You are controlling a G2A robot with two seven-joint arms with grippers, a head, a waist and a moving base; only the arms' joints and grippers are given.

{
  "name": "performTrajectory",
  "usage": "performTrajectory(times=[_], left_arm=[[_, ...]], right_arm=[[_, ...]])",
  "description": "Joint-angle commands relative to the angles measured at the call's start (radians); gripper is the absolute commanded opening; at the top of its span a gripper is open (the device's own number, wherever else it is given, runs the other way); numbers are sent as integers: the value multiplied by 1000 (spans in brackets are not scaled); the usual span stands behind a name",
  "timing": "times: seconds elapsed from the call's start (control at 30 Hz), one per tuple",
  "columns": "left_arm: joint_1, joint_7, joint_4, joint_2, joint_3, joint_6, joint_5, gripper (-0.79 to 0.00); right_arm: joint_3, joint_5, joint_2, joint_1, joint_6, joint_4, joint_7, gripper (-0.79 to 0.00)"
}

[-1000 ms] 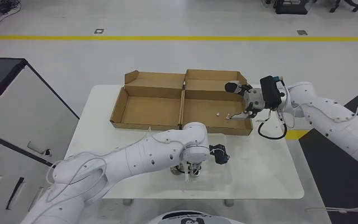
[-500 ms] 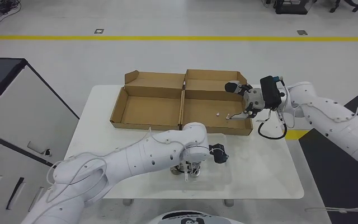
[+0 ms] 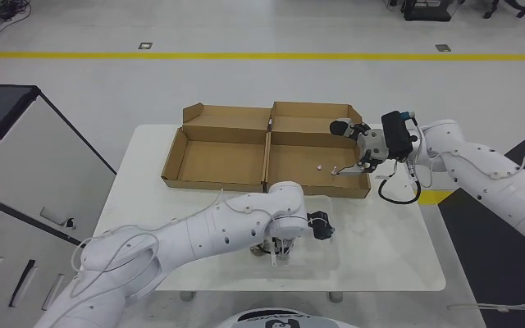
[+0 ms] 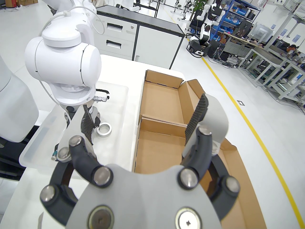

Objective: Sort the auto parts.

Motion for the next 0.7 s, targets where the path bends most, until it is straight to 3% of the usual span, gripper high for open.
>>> performTrajectory(times=[0.0, 0.17, 0.3, 0.47, 0.67], left_arm=[[-1, 0, 5, -1, 0, 0, 4, -785], [-35, 0, -14, 4, 0, 0, -31, -785], [-96, 0, -62, 28, 0, 0, -94, -785], [-157, 0, -126, 81, 0, 2, -144, -785], [-203, 0, -232, 167, 0, 78, -161, -785]], right_arm=[[0, 0, 0, 0, 0, 0, 0, 0], [0, 0, 0, 0, 0, 0, 0, 0], [0, 0, 0, 0, 0, 0, 0, 0], [0, 0, 0, 0, 0, 0, 0, 0], [0, 0, 0, 0, 0, 0, 0, 0]])
